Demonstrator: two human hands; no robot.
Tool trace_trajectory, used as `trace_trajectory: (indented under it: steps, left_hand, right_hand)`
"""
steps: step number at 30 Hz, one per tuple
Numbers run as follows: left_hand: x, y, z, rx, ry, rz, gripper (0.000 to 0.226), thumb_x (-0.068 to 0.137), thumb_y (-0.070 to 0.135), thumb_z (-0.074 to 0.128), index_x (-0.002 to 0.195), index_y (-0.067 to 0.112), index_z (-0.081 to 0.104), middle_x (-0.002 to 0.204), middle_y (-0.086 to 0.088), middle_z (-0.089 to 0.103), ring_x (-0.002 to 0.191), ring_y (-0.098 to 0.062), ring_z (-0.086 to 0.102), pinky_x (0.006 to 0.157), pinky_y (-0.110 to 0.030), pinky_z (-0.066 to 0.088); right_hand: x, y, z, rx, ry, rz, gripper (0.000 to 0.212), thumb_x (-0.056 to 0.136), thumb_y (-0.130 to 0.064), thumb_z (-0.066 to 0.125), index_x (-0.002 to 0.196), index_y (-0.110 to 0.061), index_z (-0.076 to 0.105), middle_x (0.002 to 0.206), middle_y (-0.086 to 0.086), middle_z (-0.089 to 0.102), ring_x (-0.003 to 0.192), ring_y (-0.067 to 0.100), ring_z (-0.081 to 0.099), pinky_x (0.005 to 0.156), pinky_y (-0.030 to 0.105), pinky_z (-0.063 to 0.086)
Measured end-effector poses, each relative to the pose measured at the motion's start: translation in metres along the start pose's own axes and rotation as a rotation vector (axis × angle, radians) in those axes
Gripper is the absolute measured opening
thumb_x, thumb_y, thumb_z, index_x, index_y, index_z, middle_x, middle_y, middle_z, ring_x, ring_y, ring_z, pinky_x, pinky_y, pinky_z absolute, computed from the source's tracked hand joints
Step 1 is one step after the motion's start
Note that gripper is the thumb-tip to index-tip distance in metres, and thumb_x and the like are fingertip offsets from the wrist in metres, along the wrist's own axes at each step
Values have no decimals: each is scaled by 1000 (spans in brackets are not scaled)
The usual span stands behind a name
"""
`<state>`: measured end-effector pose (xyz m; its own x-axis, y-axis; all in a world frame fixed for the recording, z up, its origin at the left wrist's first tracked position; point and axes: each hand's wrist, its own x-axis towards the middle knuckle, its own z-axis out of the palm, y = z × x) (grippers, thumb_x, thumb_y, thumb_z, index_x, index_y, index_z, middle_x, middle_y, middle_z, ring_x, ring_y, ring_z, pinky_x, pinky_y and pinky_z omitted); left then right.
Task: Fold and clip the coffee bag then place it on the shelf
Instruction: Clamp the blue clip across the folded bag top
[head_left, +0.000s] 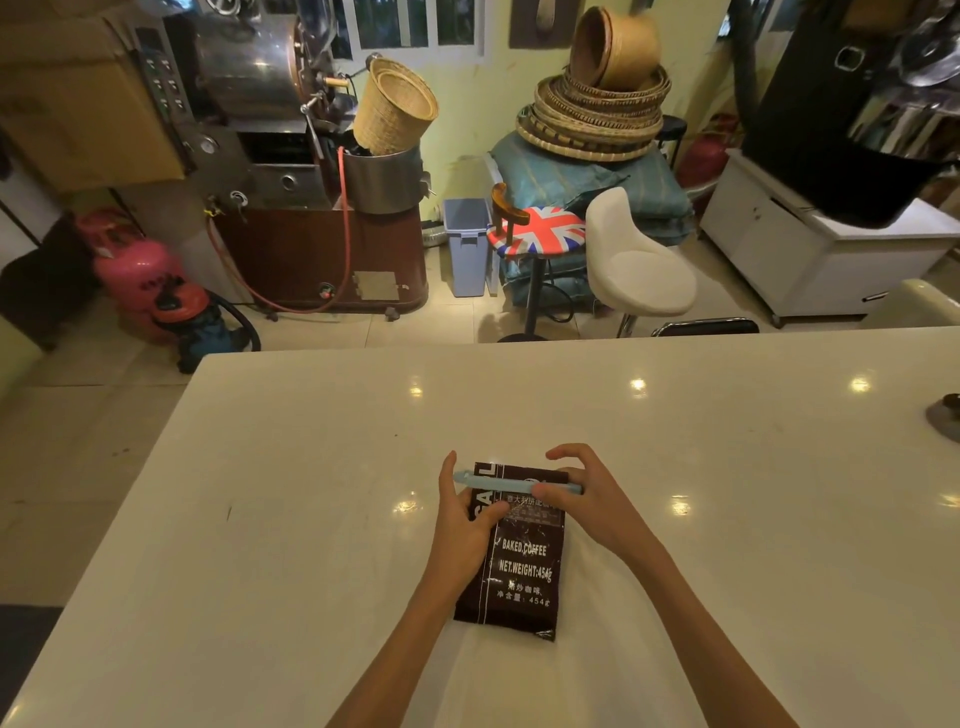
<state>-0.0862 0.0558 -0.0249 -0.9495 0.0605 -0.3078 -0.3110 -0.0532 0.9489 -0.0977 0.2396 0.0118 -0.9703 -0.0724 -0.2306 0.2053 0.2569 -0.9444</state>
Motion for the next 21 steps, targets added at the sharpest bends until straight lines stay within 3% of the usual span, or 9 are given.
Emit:
trace_trajectory:
  steps: [3,6,10,14,17,21]
  left_hand:
    - [3,0,-1,21,3,-12,89,90,6,64,149,42,8,141,-11,48,117,-30,61,93,-52,55]
    - [4,3,-2,27,-8,-20,94,89,4,65,150,41,3,140,-6,45,122,-29,57,97,-54,52]
    - [5,4,-2,51,-12,-19,98,88,6,66,151,41,0,143,-4,41,129,-27,51,103,-55,46]
    - [8,6,-3,42,-39,-18,96,89,5,65,152,33,-1,135,-1,44,119,-21,57,92,-39,55]
    - [7,7,-4,49,-73,12,80,90,5,63,148,30,14,127,4,48,107,-9,60,73,-22,58]
    - [6,10,-10,-86,-77,-5,42,94,29,57,135,30,44,121,-9,62,102,-25,69,75,-32,60]
  right_hand:
    - [2,-1,3,26,11,-8,43,83,-25,76,117,-23,50,95,8,73,75,13,74,62,20,56]
    - [5,-1,4,34,18,-17,45,82,-26,78,117,-23,50,92,7,72,73,11,73,62,20,56]
    - [10,5,4,30,18,-14,46,79,-29,80,114,-29,51,95,12,73,81,23,74,74,35,62]
    - [12,8,6,40,22,-8,47,78,-29,81,113,-28,51,97,14,72,83,27,74,73,37,62]
    - [11,8,6,43,31,-3,46,79,-28,80,114,-25,49,100,14,70,81,23,73,65,27,60]
    - [11,10,4,61,28,22,45,79,-29,79,112,-26,48,105,13,68,85,24,73,65,28,60]
